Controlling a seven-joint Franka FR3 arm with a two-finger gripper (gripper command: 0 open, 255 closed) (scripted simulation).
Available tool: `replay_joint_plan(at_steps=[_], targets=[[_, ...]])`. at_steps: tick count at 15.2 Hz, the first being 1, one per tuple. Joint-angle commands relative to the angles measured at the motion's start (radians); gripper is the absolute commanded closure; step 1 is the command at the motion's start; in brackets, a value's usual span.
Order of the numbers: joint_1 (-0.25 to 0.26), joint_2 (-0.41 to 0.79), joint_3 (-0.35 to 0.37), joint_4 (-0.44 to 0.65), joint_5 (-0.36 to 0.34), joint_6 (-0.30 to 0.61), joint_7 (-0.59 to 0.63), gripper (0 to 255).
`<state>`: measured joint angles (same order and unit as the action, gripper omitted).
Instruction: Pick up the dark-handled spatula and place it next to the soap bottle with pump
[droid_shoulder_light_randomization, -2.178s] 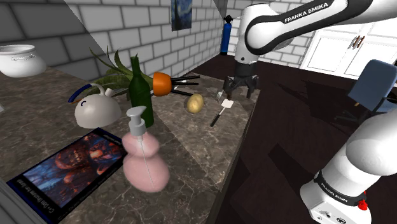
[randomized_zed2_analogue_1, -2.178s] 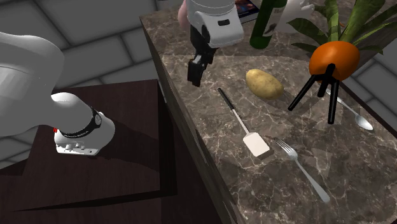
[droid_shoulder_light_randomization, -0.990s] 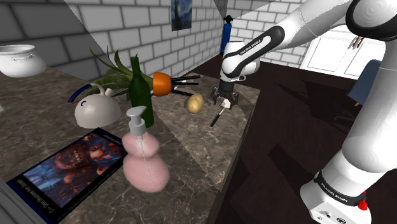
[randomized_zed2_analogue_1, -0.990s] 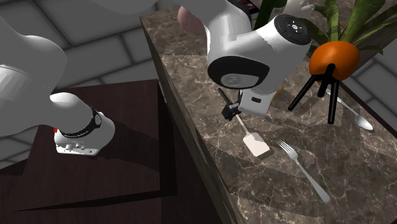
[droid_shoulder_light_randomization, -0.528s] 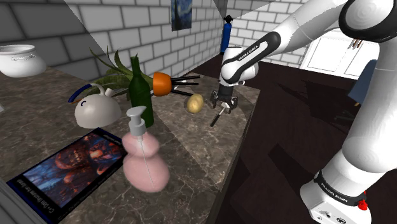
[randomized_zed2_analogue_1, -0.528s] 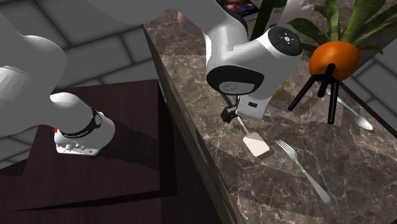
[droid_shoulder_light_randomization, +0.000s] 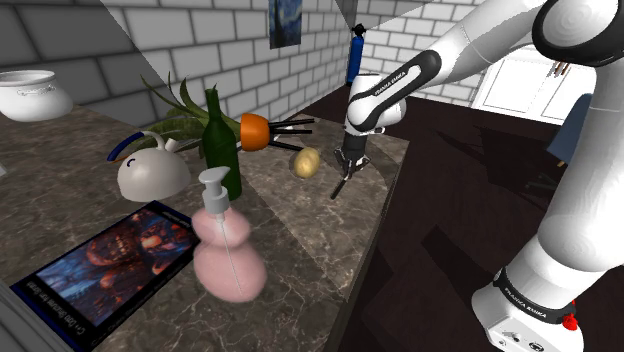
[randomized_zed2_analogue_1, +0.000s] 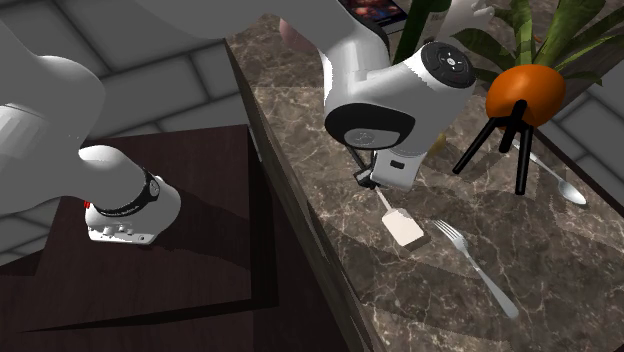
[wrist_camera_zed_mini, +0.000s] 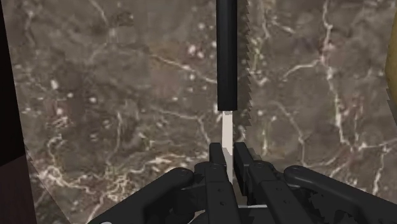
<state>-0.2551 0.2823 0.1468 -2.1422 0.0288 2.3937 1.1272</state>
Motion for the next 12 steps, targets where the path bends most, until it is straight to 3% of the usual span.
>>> replay_joint_plan(at_steps=[1,6,12], targets=[[0.000,0.000,0.000,0.000,0.000,0.000,0.000,255],[0.000,0.000,0.000,0.000,0.000,0.000,0.000,255],[-0.003,-0.056,0.003,0.016,0.008,-0.071,-0.002,255]])
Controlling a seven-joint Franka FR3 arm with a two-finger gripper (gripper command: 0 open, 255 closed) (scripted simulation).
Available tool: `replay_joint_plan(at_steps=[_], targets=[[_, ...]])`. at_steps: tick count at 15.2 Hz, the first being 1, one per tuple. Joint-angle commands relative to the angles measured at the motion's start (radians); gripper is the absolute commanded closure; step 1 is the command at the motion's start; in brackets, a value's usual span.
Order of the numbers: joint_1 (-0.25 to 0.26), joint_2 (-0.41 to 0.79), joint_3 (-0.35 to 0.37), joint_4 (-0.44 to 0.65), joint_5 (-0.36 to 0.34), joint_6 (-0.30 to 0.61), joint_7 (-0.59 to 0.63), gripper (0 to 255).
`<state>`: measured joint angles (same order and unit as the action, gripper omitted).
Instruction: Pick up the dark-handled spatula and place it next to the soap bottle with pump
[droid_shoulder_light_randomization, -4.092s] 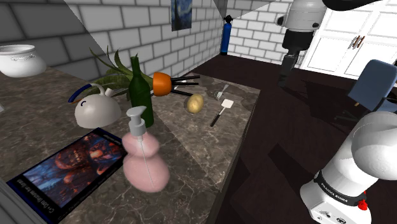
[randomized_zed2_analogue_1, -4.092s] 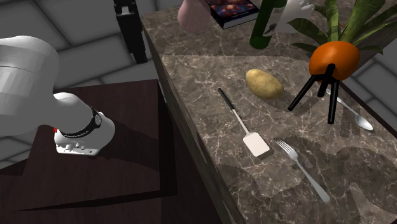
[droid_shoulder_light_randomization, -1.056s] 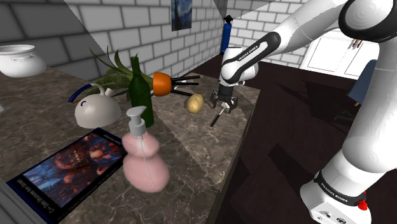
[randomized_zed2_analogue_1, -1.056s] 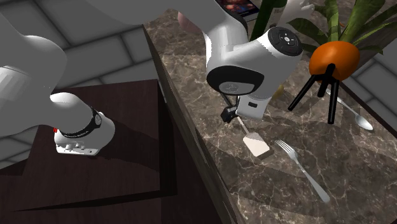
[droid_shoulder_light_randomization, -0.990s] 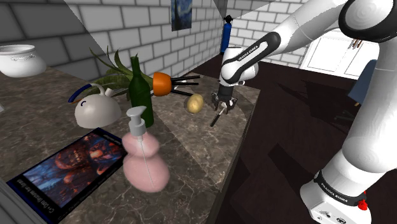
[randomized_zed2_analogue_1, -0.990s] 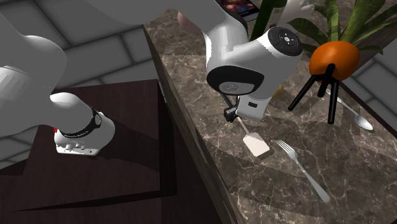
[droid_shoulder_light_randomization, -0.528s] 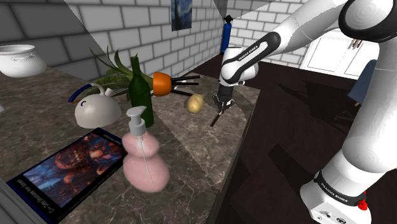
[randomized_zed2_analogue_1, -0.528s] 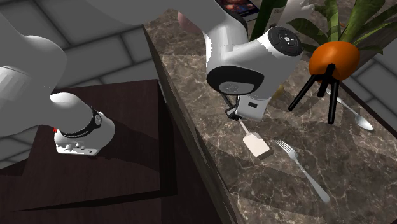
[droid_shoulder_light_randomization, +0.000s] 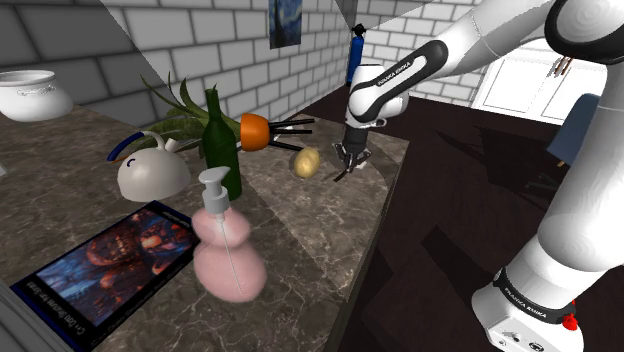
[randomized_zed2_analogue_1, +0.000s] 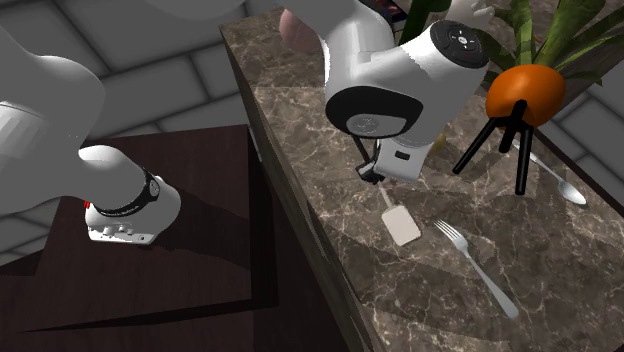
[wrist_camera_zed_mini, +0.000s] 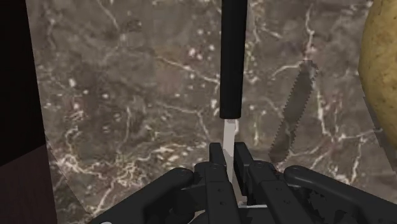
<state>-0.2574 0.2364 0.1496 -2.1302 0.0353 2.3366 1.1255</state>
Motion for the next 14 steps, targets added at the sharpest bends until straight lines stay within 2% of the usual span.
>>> replay_joint_plan(at_steps=[1,14], targets=[[-0.001,-0.019,0.001,0.007,0.003,-0.026,-0.001,255],[-0.006,-0.116,0.003,0.070,0.015,-0.186,-0.003,255]])
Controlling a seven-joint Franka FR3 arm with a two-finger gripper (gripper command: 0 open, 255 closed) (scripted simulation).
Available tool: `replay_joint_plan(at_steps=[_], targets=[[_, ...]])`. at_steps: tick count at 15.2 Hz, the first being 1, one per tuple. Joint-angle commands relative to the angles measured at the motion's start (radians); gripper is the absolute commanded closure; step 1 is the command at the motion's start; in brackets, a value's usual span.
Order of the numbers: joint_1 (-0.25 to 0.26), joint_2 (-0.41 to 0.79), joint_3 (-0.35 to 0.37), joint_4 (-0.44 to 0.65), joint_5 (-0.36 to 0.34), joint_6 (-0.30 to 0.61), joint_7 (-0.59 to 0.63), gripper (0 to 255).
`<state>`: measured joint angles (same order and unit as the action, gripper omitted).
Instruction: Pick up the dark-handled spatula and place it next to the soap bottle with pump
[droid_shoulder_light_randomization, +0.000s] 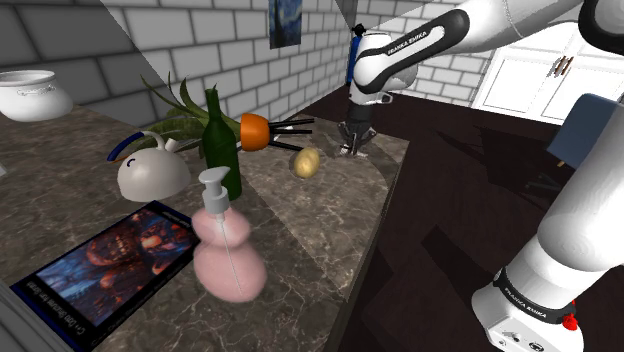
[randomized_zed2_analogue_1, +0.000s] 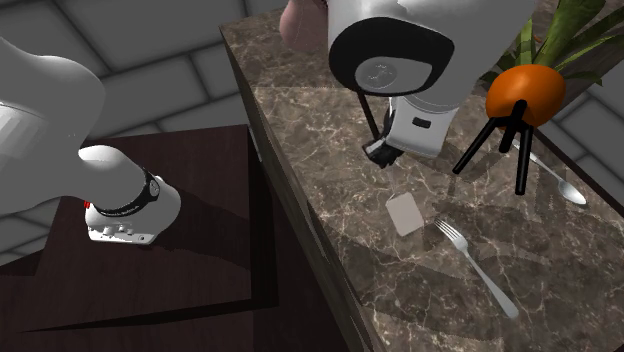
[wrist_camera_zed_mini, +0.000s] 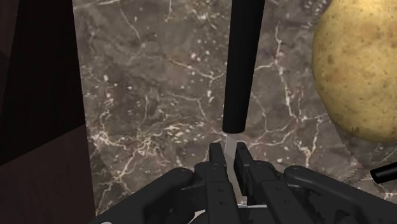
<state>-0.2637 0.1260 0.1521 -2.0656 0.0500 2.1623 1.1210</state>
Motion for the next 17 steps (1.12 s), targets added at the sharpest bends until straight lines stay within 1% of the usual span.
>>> replay_joint_plan(at_steps=[1,17], targets=[[0.000,-0.012,0.001,0.012,0.001,-0.024,0.002,255],[-0.003,-0.085,0.000,0.144,0.008,-0.228,0.005,255]])
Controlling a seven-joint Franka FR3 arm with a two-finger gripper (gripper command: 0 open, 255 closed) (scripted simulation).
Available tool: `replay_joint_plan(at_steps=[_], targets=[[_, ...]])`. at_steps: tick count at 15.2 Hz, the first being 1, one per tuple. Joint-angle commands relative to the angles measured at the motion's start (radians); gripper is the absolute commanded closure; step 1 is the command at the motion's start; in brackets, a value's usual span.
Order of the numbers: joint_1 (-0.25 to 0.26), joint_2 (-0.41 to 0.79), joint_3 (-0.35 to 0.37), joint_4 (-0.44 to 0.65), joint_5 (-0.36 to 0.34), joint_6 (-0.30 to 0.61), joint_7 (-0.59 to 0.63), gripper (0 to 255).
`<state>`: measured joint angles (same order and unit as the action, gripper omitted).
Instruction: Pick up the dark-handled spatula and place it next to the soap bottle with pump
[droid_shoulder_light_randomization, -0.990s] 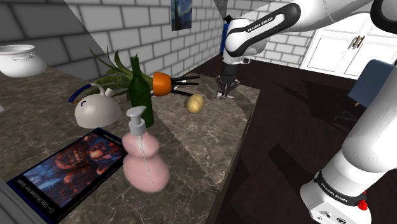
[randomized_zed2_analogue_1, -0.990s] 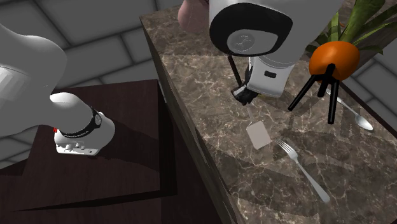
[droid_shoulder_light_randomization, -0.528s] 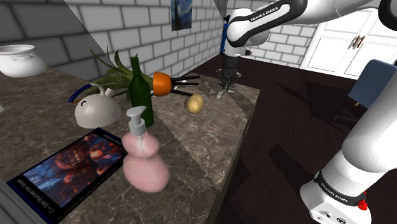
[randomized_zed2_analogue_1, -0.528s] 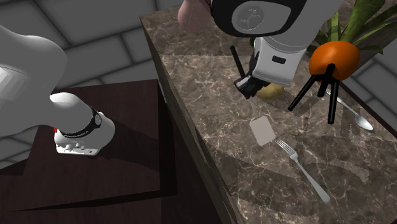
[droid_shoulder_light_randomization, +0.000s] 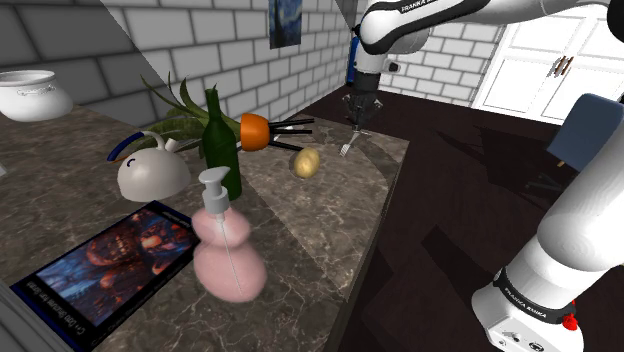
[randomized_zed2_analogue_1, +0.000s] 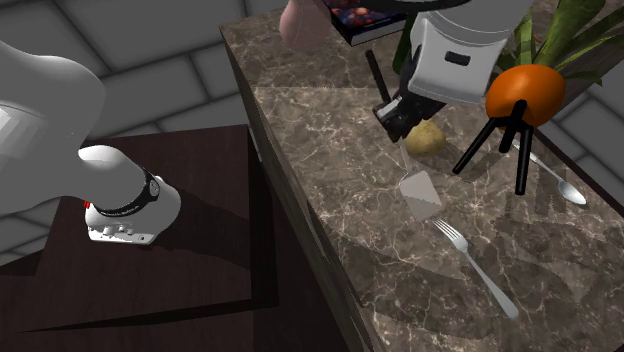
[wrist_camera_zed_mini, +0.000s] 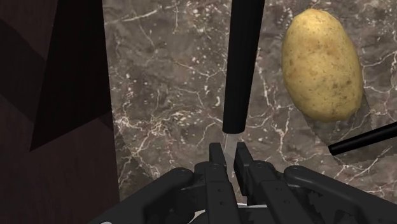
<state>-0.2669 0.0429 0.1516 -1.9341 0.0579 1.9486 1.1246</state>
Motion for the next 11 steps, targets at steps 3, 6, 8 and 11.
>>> replay_joint_plan(at_steps=[3,6,8,11], targets=[[0.000,-0.010,0.000,0.043,0.000,-0.053,0.003,255],[0.000,-0.016,0.000,0.077,0.001,-0.093,0.004,255],[-0.001,-0.019,0.000,0.100,0.001,-0.119,0.005,255],[-0.001,-0.021,-0.001,0.137,0.001,-0.159,0.007,255]])
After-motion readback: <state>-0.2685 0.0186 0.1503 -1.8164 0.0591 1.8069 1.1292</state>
